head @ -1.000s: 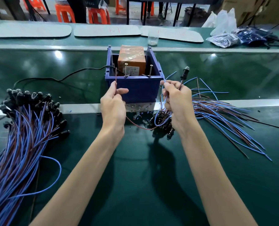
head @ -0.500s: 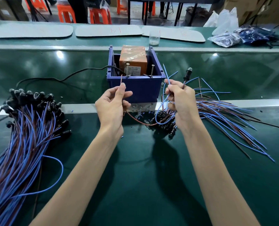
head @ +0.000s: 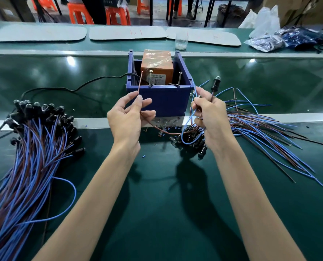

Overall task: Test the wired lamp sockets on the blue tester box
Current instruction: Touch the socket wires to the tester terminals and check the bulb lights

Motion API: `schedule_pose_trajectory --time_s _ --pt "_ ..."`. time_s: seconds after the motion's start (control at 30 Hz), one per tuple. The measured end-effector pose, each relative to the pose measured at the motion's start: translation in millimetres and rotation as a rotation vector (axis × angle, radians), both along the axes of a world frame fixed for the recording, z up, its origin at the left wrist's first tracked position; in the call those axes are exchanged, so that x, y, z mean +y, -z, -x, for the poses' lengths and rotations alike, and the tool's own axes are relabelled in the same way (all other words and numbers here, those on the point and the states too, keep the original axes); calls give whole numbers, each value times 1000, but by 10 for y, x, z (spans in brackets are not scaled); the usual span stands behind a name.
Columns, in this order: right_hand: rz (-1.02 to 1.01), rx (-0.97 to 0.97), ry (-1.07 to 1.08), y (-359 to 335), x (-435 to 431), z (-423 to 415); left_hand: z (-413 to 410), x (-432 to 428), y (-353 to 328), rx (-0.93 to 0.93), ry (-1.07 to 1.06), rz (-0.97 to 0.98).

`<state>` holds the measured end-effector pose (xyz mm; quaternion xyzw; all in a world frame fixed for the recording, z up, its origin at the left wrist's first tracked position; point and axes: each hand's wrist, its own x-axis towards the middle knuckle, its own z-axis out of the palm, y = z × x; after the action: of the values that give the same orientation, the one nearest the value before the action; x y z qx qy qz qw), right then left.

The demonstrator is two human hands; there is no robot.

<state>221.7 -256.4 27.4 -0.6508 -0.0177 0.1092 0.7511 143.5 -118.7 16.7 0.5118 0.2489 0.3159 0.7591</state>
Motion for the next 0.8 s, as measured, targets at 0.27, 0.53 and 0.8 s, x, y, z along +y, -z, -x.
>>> schedule_pose_trajectory --time_s 0.27,0.53,0.8 --pt "23 -14 -40 15 -1 7 3 49 -4 78 38 3" --pt "-9 -33 -64 -5 -27 -1 18 93 -42 147 120 -50" --pt "10 -54 -69 29 -49 -17 20 135 -57 170 116 -69"
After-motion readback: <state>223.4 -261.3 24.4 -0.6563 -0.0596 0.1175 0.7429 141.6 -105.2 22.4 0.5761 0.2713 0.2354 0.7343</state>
